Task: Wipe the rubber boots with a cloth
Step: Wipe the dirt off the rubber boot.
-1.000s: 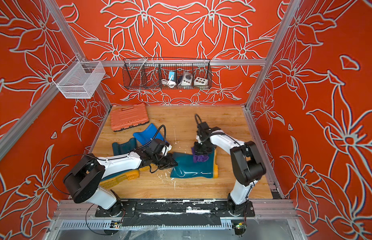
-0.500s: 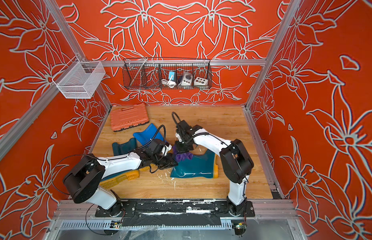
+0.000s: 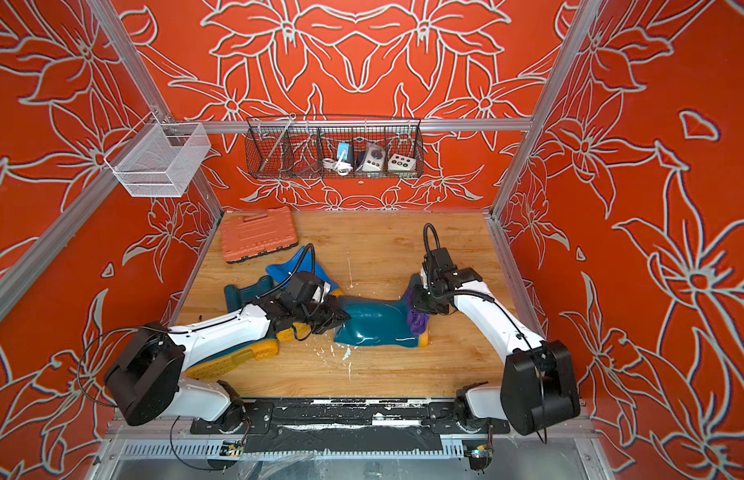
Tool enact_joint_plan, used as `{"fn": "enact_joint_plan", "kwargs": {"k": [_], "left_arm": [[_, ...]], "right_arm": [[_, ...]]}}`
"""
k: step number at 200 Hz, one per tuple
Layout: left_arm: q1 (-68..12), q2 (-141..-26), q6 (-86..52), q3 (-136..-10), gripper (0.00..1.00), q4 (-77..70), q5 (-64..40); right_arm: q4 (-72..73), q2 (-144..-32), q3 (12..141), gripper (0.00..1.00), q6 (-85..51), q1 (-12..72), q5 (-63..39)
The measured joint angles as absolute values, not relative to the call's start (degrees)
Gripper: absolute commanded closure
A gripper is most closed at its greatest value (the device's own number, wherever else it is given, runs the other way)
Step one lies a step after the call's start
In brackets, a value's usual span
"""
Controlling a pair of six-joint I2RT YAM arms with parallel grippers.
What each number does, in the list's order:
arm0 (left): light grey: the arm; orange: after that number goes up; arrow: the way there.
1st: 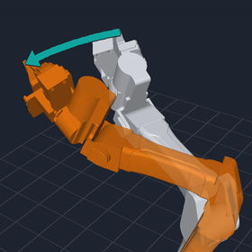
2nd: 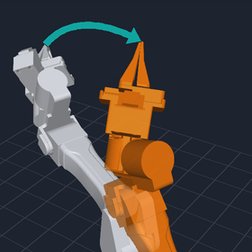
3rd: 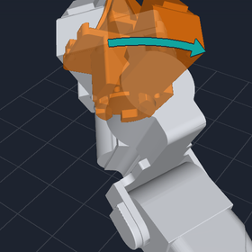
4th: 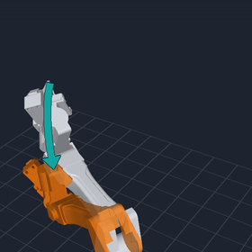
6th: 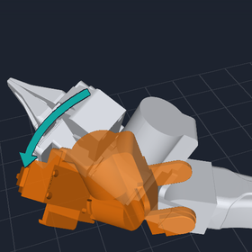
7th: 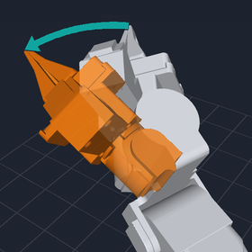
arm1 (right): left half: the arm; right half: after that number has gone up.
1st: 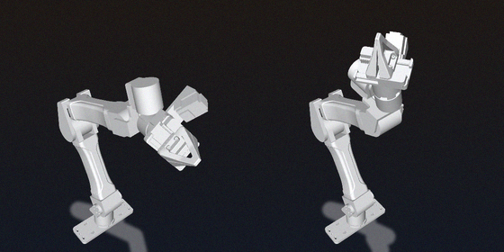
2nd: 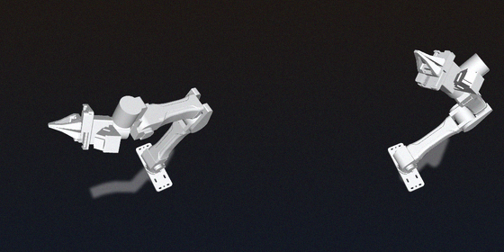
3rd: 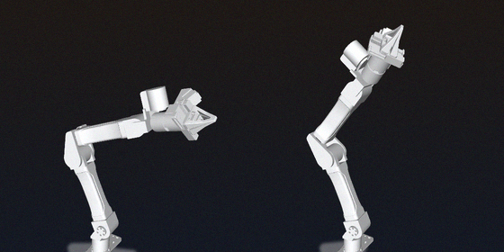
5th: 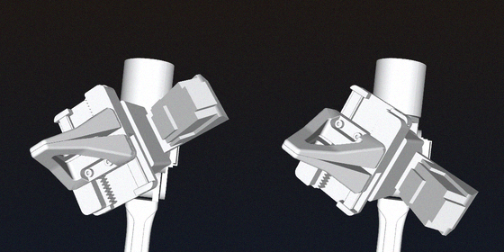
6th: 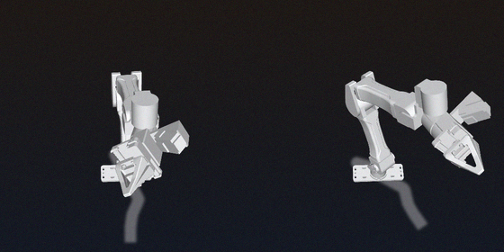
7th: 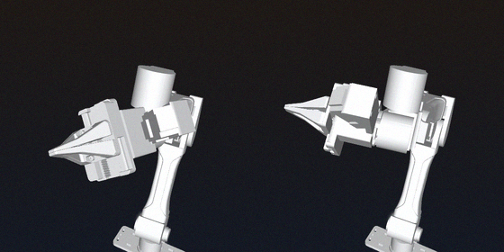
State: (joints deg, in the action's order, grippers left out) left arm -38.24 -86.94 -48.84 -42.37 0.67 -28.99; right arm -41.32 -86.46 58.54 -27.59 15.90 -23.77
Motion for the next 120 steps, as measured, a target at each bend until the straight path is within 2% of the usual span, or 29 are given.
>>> {"fn": "enact_joint_plan", "kwargs": {"k": [18, 50, 71, 96, 120], "left_arm": [[-38.33, -86.94, -48.84, -42.61, 1.00, 1.28, -28.62], [-38.37, -86.96, -48.82, -44.53, 1.00, 3.20, -28.58], [-38.37, -86.96, -49.01, -44.97, 1.00, 4.27, -28.56], [-38.59, -86.94, -49.19, -45.01, 1.00, 5.15, -28.05], [-38.59, -86.94, -50.00, -45.82, 1.00, 5.78, -27.03]], "right_arm": [[-41.54, -88.49, 61.95, 1.00, -28.14, 21.45, -22.98], [-40.75, -99.04, 74.81, 1.00, -29.30, 38.09, -22.31], [-39.90, -102.54, 78.08, 1.00, -28.88, 44.01, -22.31], [-38.57, -100.03, 71.22, 1.00, -28.75, 39.20, -22.83], [-39.77, -93.78, 60.23, 1.00, -27.29, 24.64, -23.00]]}}
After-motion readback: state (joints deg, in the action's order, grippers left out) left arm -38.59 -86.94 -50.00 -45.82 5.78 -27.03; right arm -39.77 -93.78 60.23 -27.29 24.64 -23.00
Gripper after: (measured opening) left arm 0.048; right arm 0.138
